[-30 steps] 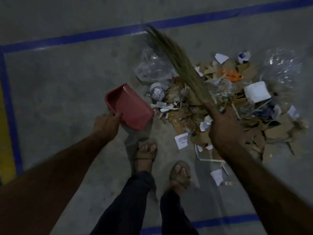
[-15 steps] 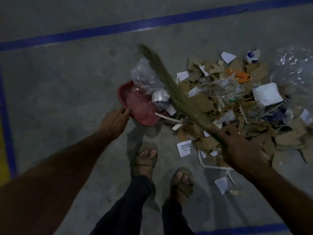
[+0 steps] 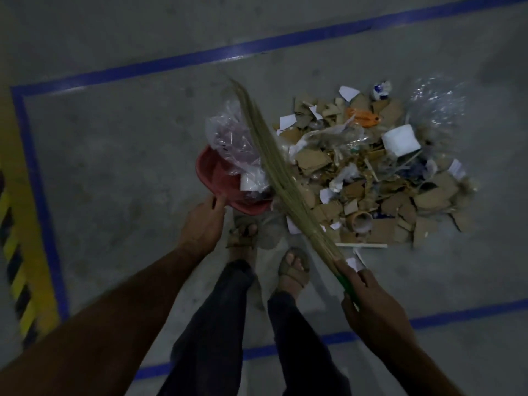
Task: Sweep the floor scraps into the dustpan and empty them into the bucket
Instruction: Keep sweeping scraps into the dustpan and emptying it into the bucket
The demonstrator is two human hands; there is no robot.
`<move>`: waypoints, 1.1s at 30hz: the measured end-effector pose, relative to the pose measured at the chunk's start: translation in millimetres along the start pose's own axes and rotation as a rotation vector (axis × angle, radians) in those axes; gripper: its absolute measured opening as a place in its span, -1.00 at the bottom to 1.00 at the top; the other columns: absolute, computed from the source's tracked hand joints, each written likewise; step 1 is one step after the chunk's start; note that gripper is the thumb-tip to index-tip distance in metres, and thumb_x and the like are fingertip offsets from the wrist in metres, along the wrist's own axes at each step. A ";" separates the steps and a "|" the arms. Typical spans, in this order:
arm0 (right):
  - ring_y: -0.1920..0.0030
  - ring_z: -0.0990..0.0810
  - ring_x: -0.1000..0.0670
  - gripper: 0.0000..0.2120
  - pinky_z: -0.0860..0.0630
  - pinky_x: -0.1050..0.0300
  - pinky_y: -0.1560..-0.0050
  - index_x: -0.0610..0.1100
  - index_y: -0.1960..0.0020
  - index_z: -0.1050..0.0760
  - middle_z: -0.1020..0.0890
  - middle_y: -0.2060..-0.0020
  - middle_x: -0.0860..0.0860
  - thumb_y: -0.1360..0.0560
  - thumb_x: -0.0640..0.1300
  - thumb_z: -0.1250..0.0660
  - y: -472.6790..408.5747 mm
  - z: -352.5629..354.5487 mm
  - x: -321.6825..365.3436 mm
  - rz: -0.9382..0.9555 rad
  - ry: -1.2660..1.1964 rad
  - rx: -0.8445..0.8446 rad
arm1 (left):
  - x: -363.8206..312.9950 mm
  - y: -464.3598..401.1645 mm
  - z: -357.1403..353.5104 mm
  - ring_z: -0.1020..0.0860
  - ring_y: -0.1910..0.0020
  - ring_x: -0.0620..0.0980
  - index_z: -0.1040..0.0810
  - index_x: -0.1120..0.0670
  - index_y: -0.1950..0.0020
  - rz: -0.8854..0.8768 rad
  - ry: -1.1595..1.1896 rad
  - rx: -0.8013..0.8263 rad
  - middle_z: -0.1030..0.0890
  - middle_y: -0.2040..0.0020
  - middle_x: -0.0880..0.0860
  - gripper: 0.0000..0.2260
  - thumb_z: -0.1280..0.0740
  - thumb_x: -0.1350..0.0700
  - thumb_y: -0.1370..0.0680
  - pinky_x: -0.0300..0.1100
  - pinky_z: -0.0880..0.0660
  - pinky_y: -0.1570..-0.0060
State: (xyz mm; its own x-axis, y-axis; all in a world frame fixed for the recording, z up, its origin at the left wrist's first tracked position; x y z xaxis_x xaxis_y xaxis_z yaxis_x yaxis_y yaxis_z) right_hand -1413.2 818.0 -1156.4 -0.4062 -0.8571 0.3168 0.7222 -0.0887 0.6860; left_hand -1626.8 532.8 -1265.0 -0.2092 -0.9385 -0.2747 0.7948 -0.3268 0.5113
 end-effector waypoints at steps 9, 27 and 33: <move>0.39 -0.37 0.06 -0.28 -0.35 0.14 0.47 0.25 -0.60 0.16 -0.47 -0.06 -0.05 -0.63 -0.01 -0.22 177.5 82.6 23.2 -0.065 -0.022 -0.177 | -113.3 123.2 117.1 -0.52 0.15 0.19 -0.26 0.03 -0.43 -0.043 -0.008 -0.113 -0.47 -0.07 0.16 -0.62 -0.20 0.11 -0.61 0.06 -0.53 0.19; 0.44 -0.40 0.04 -0.18 -0.46 0.08 0.54 0.21 -0.60 0.24 -0.44 0.08 -0.01 -0.59 0.01 -0.27 457.0 40.7 143.2 -0.221 -0.023 -0.585 | -140.1 349.9 249.1 -0.53 0.21 0.19 -0.33 0.08 -0.38 -0.371 -0.187 -0.307 -0.47 0.02 0.15 -0.59 -0.31 0.13 -0.54 0.09 -0.56 0.25; 0.45 -0.37 0.04 -0.16 -0.45 0.10 0.54 0.19 -0.61 0.17 -0.46 0.04 -0.03 -0.56 -0.04 -0.32 533.4 -12.8 186.5 -0.287 -0.022 -0.588 | -126.9 429.2 250.6 -0.54 0.18 0.21 -0.34 0.05 -0.39 -0.463 -0.119 -0.306 -0.48 0.00 0.16 -0.62 -0.29 0.10 -0.58 0.02 -0.49 0.23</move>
State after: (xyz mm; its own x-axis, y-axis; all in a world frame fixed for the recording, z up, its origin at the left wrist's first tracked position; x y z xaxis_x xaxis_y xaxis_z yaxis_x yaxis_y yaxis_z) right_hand -1096.7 604.4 -739.8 -0.6350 -0.7484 0.1918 0.7668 -0.5803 0.2742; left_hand -1401.8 483.8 -806.6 -0.6241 -0.7166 -0.3116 0.7298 -0.6770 0.0953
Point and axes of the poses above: each hand's wrist, its own y-axis away from the middle knuckle, its own z-axis out of the back of the hand, x = y × z, the point moved 9 cm from there along -y, towards the middle knuckle
